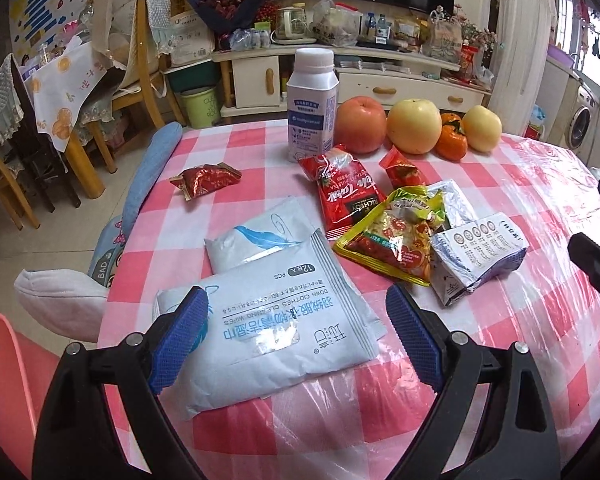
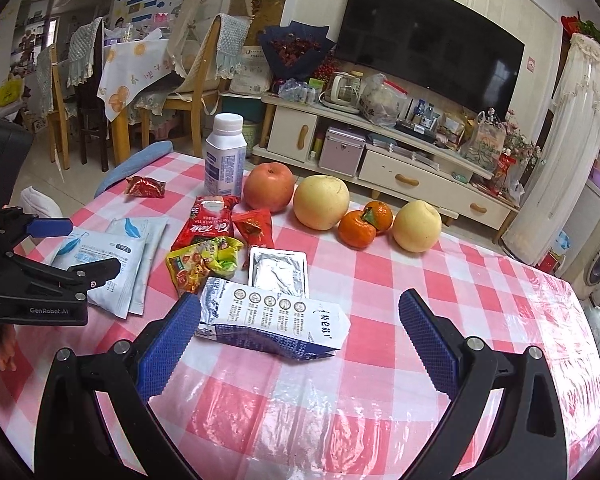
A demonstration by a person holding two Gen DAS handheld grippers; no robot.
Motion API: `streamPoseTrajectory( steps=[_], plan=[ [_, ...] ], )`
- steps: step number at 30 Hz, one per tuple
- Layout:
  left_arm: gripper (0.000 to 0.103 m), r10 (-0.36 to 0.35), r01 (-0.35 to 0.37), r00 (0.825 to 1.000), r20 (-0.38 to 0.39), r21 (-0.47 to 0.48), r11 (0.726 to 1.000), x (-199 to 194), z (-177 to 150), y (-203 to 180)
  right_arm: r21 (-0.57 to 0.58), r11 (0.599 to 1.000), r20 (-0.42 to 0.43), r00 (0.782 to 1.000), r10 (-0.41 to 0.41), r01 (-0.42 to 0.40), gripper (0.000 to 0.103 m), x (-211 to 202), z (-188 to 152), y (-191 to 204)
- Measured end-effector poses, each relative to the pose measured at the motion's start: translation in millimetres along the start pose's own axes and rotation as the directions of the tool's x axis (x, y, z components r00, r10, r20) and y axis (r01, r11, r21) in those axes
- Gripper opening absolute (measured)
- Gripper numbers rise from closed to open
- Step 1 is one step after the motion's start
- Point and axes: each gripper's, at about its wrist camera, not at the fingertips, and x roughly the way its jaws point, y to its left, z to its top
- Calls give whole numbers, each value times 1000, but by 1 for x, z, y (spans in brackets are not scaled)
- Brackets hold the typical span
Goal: Collect trash
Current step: 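Move left tool to the white wipes pack while right tool approaches the white drink carton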
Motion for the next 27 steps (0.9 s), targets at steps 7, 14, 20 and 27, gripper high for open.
streamPoseTrajectory(
  steps=[7,14,20,27],
  plan=[
    [91,28,-28,999,-34,0,1000,12,0,-4,-3,1000,-13,1000,-6,6,98,6,-2,-4],
    [91,35,-38,997,-68,-34,999,22,1,2,-11,1000,-26,1000,-1,1,98,13,-2,-4],
    [91,36,-41,997,-75,-66,997,27,2,6,-14,1000,-37,999,-2,1,98,18,-4,-4],
    [91,40,-45,995,-87,-66,997,31,2,5,-21,1000,-44,999,2,-3,98,22,-6,-2]
  ],
)
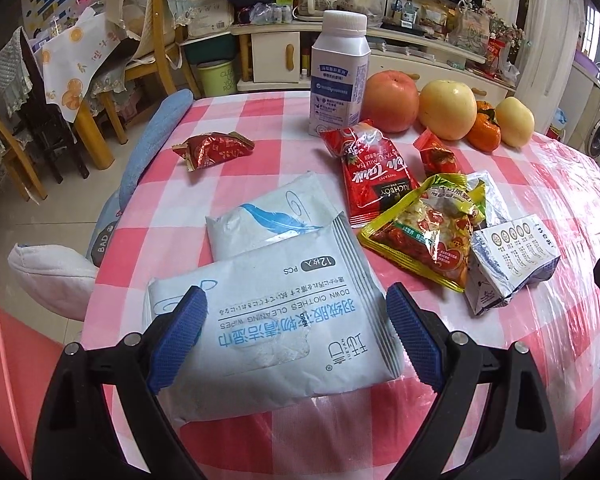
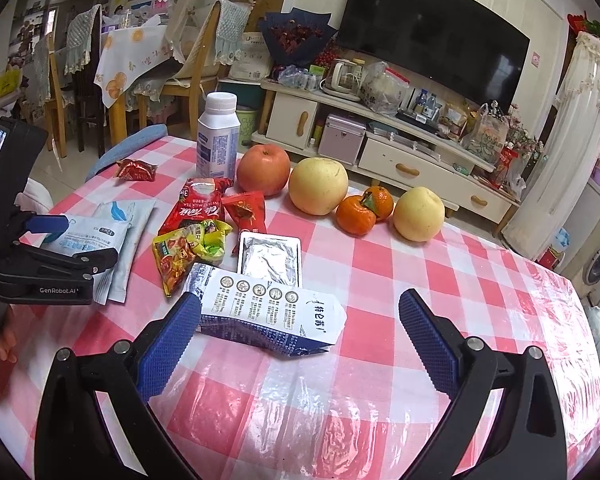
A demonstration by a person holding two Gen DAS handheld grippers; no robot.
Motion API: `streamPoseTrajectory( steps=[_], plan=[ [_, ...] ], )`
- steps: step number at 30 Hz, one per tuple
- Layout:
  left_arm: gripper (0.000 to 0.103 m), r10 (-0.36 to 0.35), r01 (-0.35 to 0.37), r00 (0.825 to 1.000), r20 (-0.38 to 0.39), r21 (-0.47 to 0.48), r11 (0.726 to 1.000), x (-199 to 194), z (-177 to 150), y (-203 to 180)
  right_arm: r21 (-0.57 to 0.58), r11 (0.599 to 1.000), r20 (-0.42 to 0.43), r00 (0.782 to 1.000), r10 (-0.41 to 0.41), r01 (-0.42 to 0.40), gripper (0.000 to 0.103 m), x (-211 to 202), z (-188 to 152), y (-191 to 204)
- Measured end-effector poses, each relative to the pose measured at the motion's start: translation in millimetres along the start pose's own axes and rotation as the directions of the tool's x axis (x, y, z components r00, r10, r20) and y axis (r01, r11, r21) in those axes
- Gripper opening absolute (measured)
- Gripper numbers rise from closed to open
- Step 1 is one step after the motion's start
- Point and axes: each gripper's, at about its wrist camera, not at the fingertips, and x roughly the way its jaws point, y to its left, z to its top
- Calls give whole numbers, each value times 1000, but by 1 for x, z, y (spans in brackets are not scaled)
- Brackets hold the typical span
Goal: Collect trash
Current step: 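Move left tool to the white wipes pack while right tool approaches the white drink carton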
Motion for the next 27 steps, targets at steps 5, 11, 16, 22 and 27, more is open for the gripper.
streamPoseTrajectory(
  steps=[5,11,16,22,27],
  plan=[
    [91,-14,14,1000,1,9,1000,1,-1,-5,-4,1000,-3,1000,3,-3,98,2,0,1],
    [91,-35,35,999,5,41,999,1,-3,-14,-5,1000,-4,1000,4,-4,98,2,0,1],
    [91,-87,86,996,7,69,994,-1,-6,-26,-6,1000,-5,1000,4,-4,98,3,0,2],
    [91,-177,176,984,-3,122,977,-5,-12,-45,-1,1000,-22,1000,23,-23,98,10,-3,0],
    [91,-314,316,949,-31,101,943,-14,-13,-45,59,995,-59,995,84,-81,98,22,-5,-17]
  ],
)
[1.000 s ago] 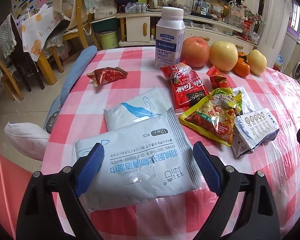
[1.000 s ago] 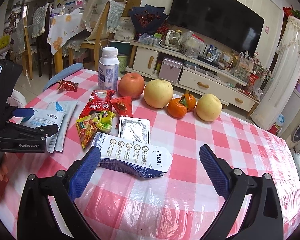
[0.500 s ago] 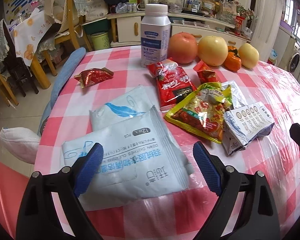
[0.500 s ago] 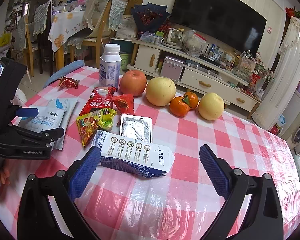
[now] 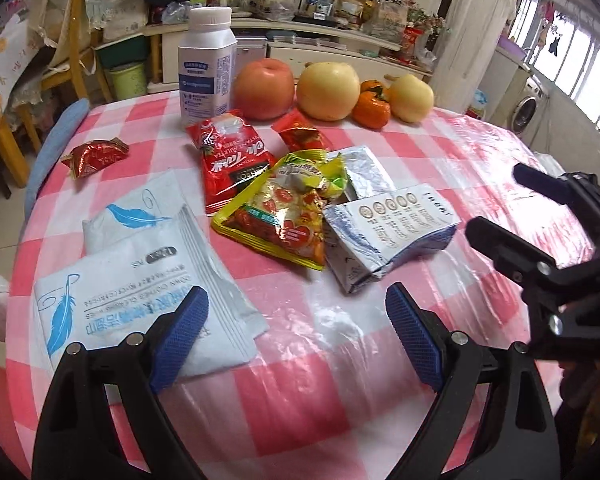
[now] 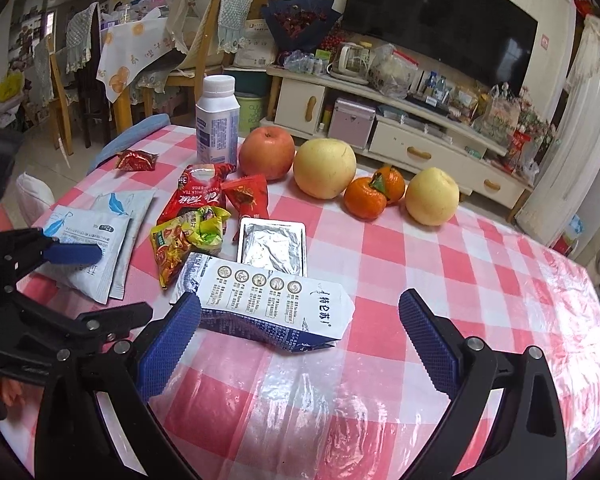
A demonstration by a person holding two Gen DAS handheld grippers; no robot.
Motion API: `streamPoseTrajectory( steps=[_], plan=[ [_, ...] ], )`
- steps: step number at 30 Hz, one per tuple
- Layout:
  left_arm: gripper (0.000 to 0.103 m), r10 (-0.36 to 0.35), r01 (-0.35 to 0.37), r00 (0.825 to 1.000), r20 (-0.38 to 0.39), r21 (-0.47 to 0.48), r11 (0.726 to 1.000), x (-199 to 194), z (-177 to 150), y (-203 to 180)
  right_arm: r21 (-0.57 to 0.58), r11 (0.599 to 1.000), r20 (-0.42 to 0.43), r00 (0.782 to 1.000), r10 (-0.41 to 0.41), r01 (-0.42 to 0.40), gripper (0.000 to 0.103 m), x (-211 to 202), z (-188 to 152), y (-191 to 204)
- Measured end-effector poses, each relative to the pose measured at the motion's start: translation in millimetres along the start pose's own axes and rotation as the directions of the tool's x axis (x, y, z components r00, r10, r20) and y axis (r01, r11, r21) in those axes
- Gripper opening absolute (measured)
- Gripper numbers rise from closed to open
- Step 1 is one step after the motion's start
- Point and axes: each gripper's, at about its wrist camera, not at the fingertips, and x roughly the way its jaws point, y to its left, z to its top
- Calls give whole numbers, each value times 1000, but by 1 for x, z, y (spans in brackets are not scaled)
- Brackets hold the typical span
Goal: Collect trash
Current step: 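Move left tool to the white wipes pack while right tool approaches the white drink carton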
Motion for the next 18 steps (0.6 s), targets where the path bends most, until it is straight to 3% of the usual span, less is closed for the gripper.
streamPoseTrajectory(
  steps=[6,12,18],
  plan=[
    [91,24,-17,997,72,-92,996,-30,2,32,110,986,-63,989,132,-125,98,17,-1,-24],
    [91,69,-60,996,51,-162,985,-32,3,60,152,962,-98,965,244,-228,98,31,0,-22],
    [91,126,-122,992,8,-170,978,-17,3,63,127,966,-134,961,243,-226,98,46,0,-15]
  ],
)
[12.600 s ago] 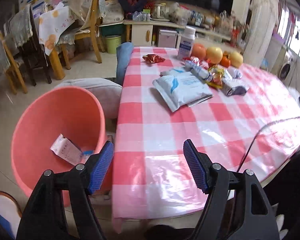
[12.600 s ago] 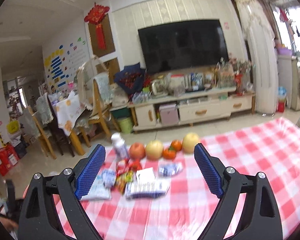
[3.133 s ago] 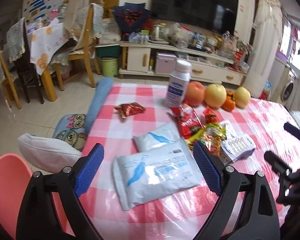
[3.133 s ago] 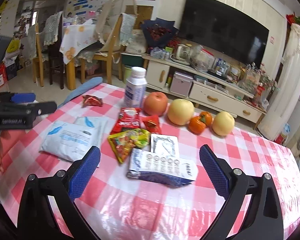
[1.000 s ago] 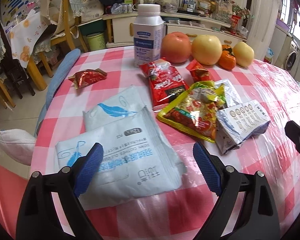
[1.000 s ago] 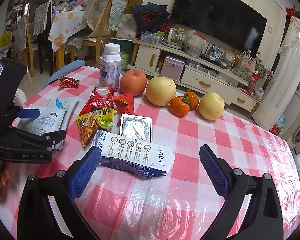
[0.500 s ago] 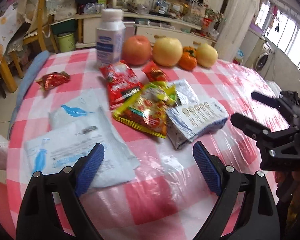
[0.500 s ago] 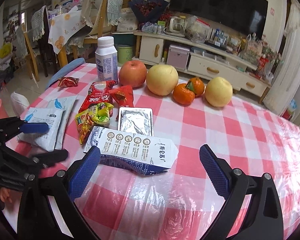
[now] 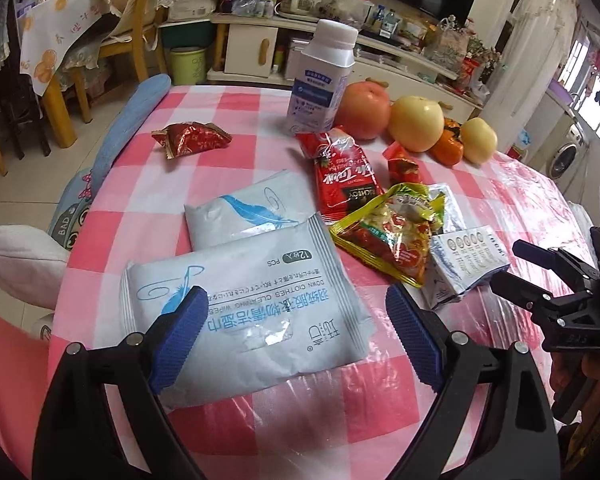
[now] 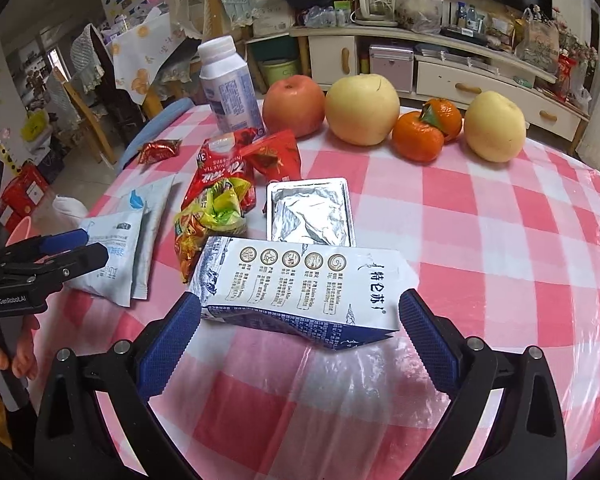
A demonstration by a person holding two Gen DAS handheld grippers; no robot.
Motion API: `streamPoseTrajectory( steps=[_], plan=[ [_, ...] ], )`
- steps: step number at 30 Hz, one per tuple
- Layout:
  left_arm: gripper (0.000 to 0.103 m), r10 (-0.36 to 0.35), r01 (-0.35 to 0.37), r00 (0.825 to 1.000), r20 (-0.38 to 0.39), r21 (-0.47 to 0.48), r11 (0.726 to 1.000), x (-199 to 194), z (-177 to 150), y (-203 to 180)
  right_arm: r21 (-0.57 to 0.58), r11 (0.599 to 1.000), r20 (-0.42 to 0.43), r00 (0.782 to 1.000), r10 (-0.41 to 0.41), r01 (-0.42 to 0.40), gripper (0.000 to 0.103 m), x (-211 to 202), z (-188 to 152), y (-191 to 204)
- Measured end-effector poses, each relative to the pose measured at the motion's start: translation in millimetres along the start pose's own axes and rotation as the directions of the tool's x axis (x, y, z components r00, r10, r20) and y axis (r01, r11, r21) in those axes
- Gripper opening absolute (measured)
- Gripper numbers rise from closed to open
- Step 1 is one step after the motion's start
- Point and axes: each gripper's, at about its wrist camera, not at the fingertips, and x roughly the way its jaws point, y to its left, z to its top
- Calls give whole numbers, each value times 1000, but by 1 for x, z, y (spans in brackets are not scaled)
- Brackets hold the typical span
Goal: Collect trash
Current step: 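Move left tool to the white wipes pack while right tool approaches the white drink carton, then grasp the white feather-print wipes pack with left tool while right tool grasps the white drink carton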
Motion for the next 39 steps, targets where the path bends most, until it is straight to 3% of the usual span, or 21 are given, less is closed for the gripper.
streamPoseTrajectory(
  steps=[8,11,17,23,28,33,39],
  plan=[
    [91,31,-31,1000,3,-9,999,6,2,4,-10,1000,-16,1000,-2,2,98,15,3,-5],
    [91,37,-37,999,1,4,999,7,2,3,-20,998,-24,998,55,-56,98,16,3,0],
    [91,10,-10,1000,-3,-4,1000,3,1,5,-152,978,-71,989,133,-142,99,11,-7,36],
    [91,7,-7,1000,7,-24,1000,-2,2,11,-195,940,-109,958,264,-281,99,1,-14,53],
    [91,9,-9,1000,13,-29,1000,-6,2,13,-281,946,-22,986,163,-162,99,-6,-9,57],
    [91,17,-17,1000,9,-70,997,-12,1,20,-374,926,13,998,56,-47,99,9,-7,56],
    [91,38,-35,999,33,-76,996,-17,3,32,-387,921,-8,999,49,-48,99,28,-2,51]
  ],
)
